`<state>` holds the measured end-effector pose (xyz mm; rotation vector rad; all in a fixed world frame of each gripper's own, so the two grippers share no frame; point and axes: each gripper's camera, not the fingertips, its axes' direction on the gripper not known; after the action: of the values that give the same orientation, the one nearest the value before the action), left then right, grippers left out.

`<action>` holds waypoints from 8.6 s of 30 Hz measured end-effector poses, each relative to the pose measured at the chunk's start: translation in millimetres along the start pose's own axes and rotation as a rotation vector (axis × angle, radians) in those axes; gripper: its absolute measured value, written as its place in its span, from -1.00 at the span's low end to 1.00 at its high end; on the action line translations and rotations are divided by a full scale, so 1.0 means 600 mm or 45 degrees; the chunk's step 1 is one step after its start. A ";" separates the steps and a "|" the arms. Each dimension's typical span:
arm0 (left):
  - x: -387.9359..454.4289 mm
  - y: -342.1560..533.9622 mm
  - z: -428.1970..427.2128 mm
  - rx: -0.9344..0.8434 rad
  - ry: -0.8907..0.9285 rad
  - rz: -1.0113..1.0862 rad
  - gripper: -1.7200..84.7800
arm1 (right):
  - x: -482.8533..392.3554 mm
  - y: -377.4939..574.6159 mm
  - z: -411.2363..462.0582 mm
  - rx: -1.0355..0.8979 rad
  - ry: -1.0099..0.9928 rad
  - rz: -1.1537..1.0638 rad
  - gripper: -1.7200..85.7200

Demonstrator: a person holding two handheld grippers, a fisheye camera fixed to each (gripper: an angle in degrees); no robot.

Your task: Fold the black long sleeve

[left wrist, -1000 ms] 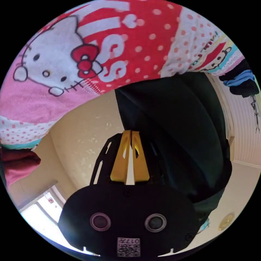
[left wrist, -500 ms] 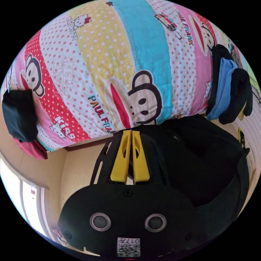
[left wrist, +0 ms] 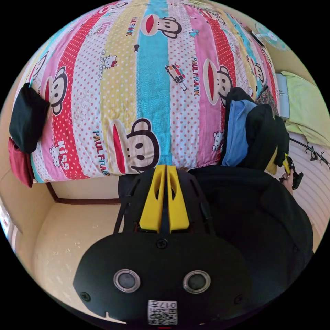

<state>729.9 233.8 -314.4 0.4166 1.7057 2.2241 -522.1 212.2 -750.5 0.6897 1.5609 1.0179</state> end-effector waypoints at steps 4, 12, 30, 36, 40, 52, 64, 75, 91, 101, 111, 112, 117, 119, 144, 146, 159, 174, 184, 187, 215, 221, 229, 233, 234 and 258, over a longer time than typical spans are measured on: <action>-0.026 -0.012 0.009 0.147 0.080 -0.003 -0.98 | -0.064 0.039 -0.119 0.248 -0.686 -0.295 -0.87; 0.042 -0.130 0.092 0.128 0.330 0.328 -0.98 | -0.298 0.143 -0.219 -0.274 -1.184 -1.197 -0.89; 0.347 -0.340 0.422 -0.202 0.085 0.950 -0.82 | -0.447 0.049 0.040 -0.447 -0.296 -0.771 -0.74; 0.403 -0.427 0.561 -0.180 0.024 0.941 -0.76 | -0.477 0.060 0.244 -0.940 0.012 -0.691 -0.89; 0.406 -0.446 0.600 -0.096 0.019 0.890 -0.76 | -0.472 0.082 0.174 -0.878 -0.093 -0.717 -0.93; 0.468 -0.482 0.655 -0.220 0.126 0.902 -0.86 | -0.308 0.224 0.190 -1.520 -0.090 -0.381 -0.93; 0.516 -0.390 0.318 -0.120 1.314 1.280 -0.98 | -0.425 0.175 0.058 -1.248 -0.738 -0.853 -0.93; 0.342 -0.266 -0.164 0.626 1.594 1.657 -0.97 | -0.579 0.317 -0.014 -0.931 -0.816 -1.238 -0.95; 0.274 0.134 -0.422 1.078 1.811 2.071 -0.96 | -0.674 0.432 0.021 -0.340 -1.080 -1.209 -0.94; 0.395 0.332 -0.486 0.943 2.409 2.301 -0.96 | -0.980 0.603 0.112 -0.501 -0.927 -1.581 -0.82; 0.612 0.479 -0.517 0.711 2.634 2.336 -0.96 | -1.048 0.728 0.141 -0.363 -1.171 -1.537 -0.71; 0.625 0.482 -0.517 0.695 2.652 2.338 -0.96 | -1.044 0.726 0.144 -0.369 -1.287 -1.487 -0.67; 0.752 0.497 -0.513 0.511 2.722 2.364 -0.96 | -1.056 0.736 0.155 -0.308 -1.408 -1.378 -0.62; 0.789 0.494 -0.512 0.479 2.710 2.348 -0.96 | -1.083 0.751 0.155 -0.338 -1.406 -1.449 -0.63; 0.698 0.408 -0.454 1.350 0.845 0.857 -0.98 | -1.125 0.888 -0.272 1.143 -0.891 -1.414 -0.95; 0.710 0.423 -0.461 1.432 0.828 0.841 -0.98 | -1.138 0.905 -0.286 1.209 -0.795 -1.419 -0.95; 0.689 0.583 -0.598 1.836 0.813 0.890 -0.98 | -1.017 0.822 -0.142 0.881 -0.665 -1.504 -0.95; 0.528 0.211 -0.770 1.204 0.673 0.516 -0.97 | -1.099 0.517 0.258 -0.120 -0.368 -1.571 -0.94; 0.234 -0.192 -0.604 0.704 0.598 -0.167 -0.78 | -1.144 0.273 0.900 -0.601 -0.119 -1.051 -0.84; 0.162 -0.115 -0.514 0.583 0.483 -0.285 -0.77 | -1.048 0.327 0.979 -0.815 -0.181 -1.007 -0.85; -0.036 0.235 -0.339 -0.583 0.274 -0.063 -0.93 | -0.452 0.384 1.133 -1.471 0.594 -1.045 -0.87; -0.123 0.296 -0.403 -0.349 0.350 -0.348 -0.79 | -0.373 0.293 1.087 -1.307 0.384 -0.624 -0.79; -0.131 0.131 -0.674 0.296 0.544 -0.151 -0.75 | -0.544 0.132 1.048 -0.959 -0.173 -0.618 -0.75; -0.140 0.011 -0.748 0.449 0.633 -0.143 -0.73 | -0.615 0.113 1.090 -0.975 -0.282 -0.646 -0.74; -0.145 -0.017 -0.757 0.459 0.668 -0.154 -0.72 | -0.627 0.115 1.104 -0.987 -0.279 -0.643 -0.74; -0.291 -0.222 -0.709 0.576 0.960 -0.248 -0.81 | -0.642 0.016 1.075 -0.693 -0.685 -0.437 -0.85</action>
<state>723.9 -178.6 -557.2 -0.5615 2.4933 1.9526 192.1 48.3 -584.6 0.2637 0.8386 0.8504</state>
